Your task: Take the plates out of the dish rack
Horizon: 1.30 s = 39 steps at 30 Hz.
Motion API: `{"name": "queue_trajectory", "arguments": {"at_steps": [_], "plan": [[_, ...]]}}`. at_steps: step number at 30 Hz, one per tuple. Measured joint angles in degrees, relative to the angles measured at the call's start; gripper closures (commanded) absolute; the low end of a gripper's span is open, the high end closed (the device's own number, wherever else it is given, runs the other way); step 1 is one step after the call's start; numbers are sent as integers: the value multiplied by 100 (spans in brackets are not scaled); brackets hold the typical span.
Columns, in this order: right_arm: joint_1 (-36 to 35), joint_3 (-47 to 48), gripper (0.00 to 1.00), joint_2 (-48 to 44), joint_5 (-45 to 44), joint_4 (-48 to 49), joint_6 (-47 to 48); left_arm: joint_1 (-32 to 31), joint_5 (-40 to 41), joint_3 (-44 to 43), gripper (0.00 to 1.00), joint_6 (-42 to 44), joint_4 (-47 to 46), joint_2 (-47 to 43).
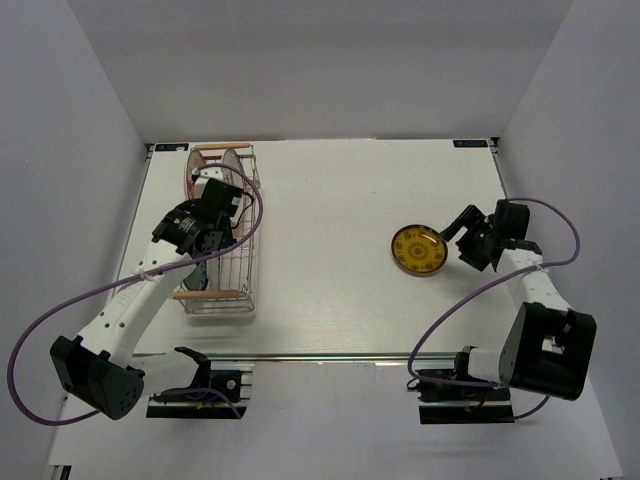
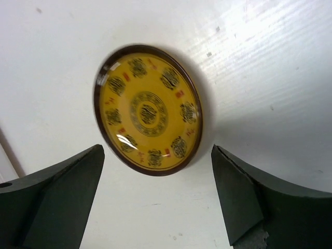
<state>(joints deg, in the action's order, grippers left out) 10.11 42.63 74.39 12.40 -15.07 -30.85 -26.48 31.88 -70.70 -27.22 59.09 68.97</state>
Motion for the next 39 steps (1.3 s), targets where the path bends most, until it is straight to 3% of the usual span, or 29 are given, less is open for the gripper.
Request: {"name": "queue_trajectory", "arguments": {"at_steps": [4, 6, 24, 39], "plan": [[0, 264, 11, -376, -120, -186, 61, -15, 83, -55, 91, 20, 66, 20], [0, 374, 11, -452, -142, -293, 114, -20, 144, -105, 100, 37, 133, 31], [0, 479, 11, -715, -337, -804, 267, -28, 695, -844, 100, 280, 1036, 118], [0, 496, 11, -723, -271, -883, 280, -37, 564, -1631, 100, 278, 1392, -33]]}}
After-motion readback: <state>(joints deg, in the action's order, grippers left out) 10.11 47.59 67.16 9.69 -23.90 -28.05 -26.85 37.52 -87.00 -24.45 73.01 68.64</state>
